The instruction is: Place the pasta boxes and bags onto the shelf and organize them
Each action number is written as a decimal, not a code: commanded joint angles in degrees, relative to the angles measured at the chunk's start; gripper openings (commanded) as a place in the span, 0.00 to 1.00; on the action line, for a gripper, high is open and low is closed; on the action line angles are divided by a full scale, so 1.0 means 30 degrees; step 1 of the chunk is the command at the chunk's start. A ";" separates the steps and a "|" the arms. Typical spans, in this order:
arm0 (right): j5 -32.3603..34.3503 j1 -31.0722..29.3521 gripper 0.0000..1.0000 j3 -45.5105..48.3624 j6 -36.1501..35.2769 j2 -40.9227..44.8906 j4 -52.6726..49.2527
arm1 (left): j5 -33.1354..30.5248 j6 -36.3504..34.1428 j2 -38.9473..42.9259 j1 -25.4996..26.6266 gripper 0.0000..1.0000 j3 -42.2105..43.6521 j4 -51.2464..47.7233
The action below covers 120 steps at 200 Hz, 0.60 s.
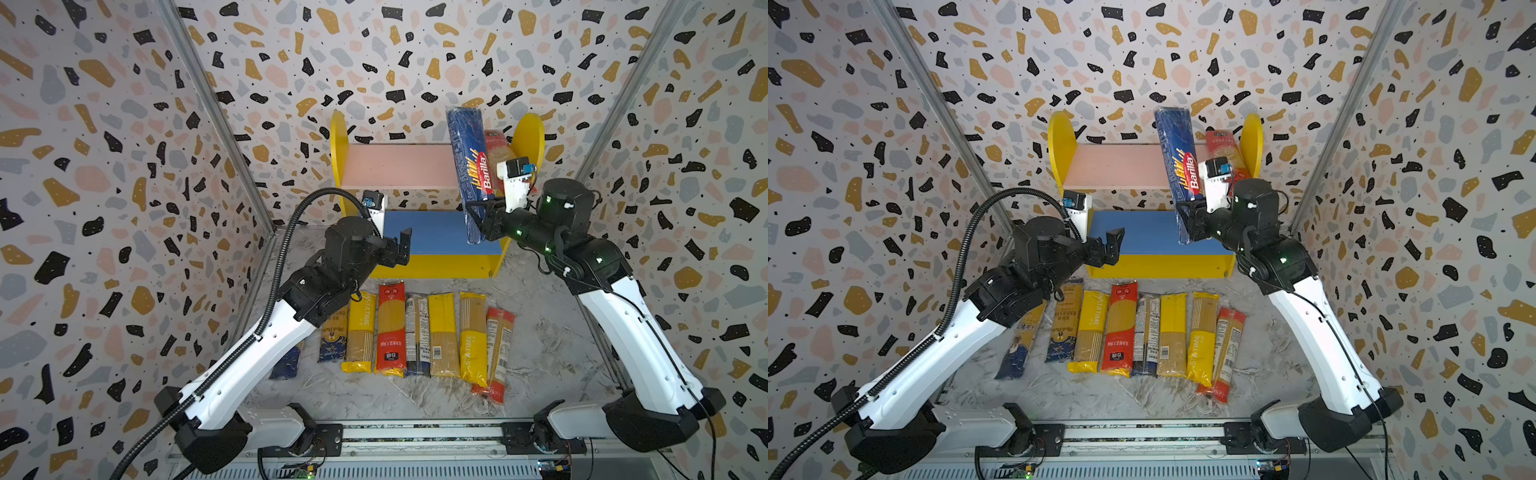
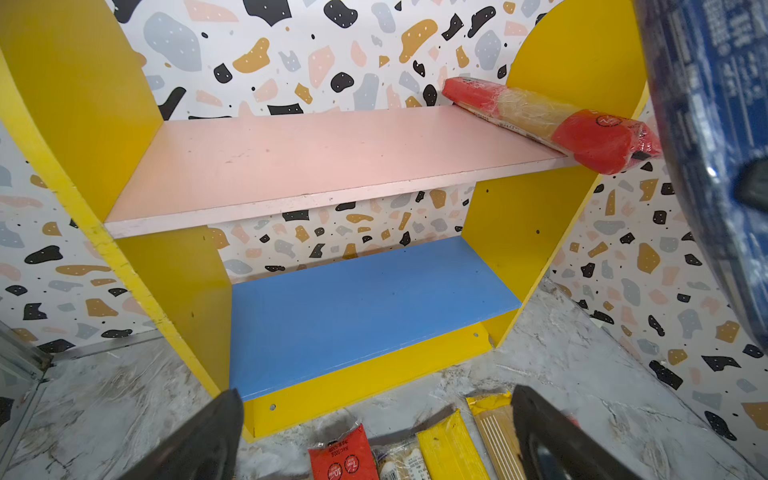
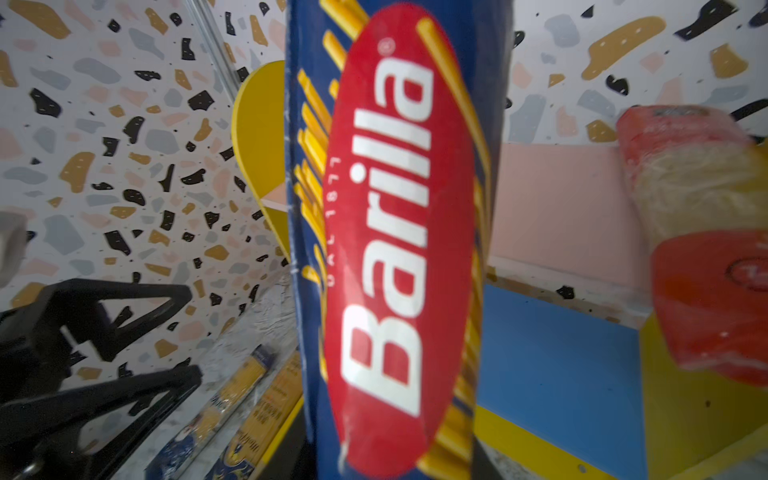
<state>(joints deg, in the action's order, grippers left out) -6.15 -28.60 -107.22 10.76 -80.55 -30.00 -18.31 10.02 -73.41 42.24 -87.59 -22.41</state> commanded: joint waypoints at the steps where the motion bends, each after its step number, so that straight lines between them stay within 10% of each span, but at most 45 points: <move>1: 0.1758 0.0703 0.24 -0.3089 -0.2080 -0.0891 0.2860 | 0.0330 -0.0349 -0.0045 0.0140 0.99 0.0316 0.1217; 51: 0.1277 0.2802 0.25 -1.1964 -0.2590 -0.7125 -0.0055 | 0.0624 -0.0723 0.0485 0.0157 1.00 0.0640 0.1351; 120: 0.0124 0.3674 0.27 -1.2077 -0.2011 -0.8150 0.0332 | 0.0272 -0.1372 0.1039 0.0149 0.99 0.1815 0.1724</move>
<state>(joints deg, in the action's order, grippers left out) -4.10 -17.10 -139.74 5.06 -108.95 -37.63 -16.99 7.81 -70.94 42.50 -83.15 -20.27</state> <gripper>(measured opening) 0.370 0.995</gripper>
